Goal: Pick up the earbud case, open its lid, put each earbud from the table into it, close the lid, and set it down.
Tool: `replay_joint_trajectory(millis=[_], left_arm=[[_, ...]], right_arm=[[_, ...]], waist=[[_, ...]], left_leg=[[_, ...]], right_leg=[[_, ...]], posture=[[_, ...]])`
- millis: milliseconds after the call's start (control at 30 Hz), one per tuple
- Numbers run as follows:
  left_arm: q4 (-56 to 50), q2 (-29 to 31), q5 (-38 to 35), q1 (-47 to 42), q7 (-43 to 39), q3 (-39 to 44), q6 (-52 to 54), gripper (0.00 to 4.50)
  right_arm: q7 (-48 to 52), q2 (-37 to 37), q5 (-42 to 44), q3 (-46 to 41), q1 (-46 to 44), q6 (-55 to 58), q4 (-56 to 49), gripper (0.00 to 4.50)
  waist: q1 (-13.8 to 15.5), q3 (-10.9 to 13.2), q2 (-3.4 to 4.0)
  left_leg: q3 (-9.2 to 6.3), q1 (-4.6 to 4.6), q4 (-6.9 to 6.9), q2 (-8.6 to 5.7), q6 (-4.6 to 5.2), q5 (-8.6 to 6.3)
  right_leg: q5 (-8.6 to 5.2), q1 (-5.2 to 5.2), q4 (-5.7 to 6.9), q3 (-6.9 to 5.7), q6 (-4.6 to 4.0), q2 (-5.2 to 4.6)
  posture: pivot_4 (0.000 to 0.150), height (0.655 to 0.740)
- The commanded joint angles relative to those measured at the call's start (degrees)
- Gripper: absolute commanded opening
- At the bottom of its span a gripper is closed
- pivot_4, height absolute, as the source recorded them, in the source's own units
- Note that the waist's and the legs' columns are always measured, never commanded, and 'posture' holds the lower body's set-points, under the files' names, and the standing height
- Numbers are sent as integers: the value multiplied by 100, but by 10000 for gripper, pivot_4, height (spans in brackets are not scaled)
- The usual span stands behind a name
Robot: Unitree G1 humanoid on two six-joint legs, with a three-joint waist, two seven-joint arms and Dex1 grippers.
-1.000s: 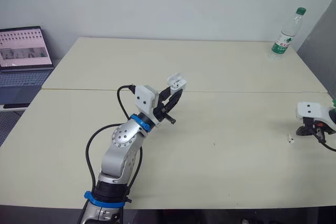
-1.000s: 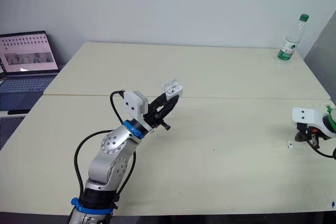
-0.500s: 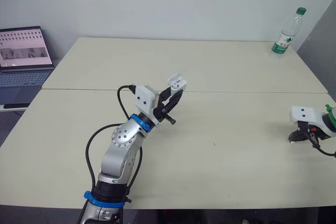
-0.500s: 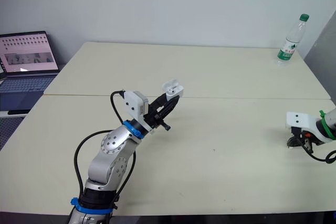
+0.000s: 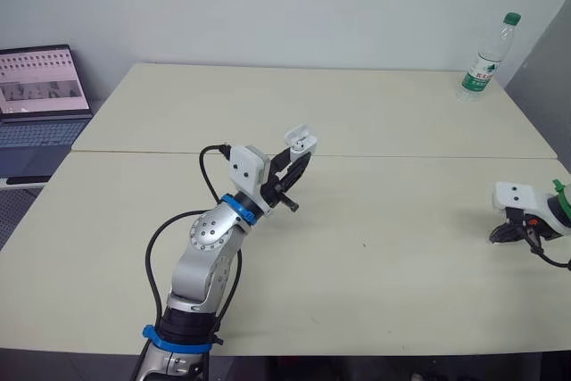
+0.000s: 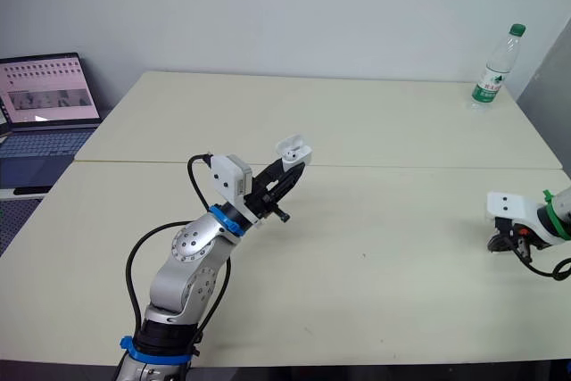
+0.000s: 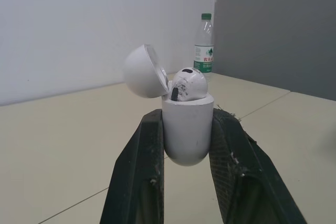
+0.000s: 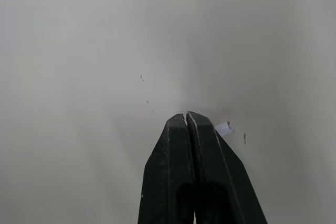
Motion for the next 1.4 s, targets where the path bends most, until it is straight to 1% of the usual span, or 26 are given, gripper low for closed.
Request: replay_joint_trajectory(millis=[33,200,367,567,733,833,967,1400], left_arm=[[-229,-17,-31,-55,-2,7,-79,7970],[-208,-25,-26,-71,-2,5,-89,7970],[-200,-24,-26,-74,-5,7,-92,7970],[-178,-36,-30,-82,-13,5,-110,7970],[-170,-42,-23,-82,-12,0,-119,7970],[-181,-45,-23,-73,-5,-2,-112,7970],[-193,-42,-19,-63,1,-3,-107,7970],[-205,-13,-37,-76,-26,3,-78,7970]], right_arm=[[31,-147,-69,-87,-201,-83,92,415],[61,-113,-67,-115,-327,-57,186,415],[221,-74,71,-194,-546,337,160,415],[205,-99,10,-117,-721,245,352,415],[327,-89,125,-132,-525,344,70,415],[368,-126,215,-150,-236,391,-193,415],[238,-141,219,-165,4,347,-313,415],[69,-136,168,-176,-42,308,-147,415]], waist=[[0,0,0],[0,0,0],[-2,0,0],[2,0,0],[4,0,1],[4,0,1],[1,0,1],[0,-1,2]], left_leg=[[0,0,0,0,0,0],[1,0,0,0,0,0],[0,0,0,0,0,0],[-1,-1,0,0,0,0],[0,-2,0,-1,0,0],[-4,-2,0,1,0,0],[-1,-1,0,0,0,0],[0,0,1,-1,0,0]], right_leg=[[0,0,0,1,0,0],[0,0,0,0,0,0],[0,0,0,1,0,0],[0,0,-1,1,0,0],[0,-1,-2,1,0,0],[0,0,-1,2,0,0],[0,-1,0,1,0,0],[0,-1,1,0,0,0]], posture=[[1500,7400],[1500,7400],[1500,7400],[1500,7400],[1500,7400],[1500,7400],[1500,7400],[1500,7400]])
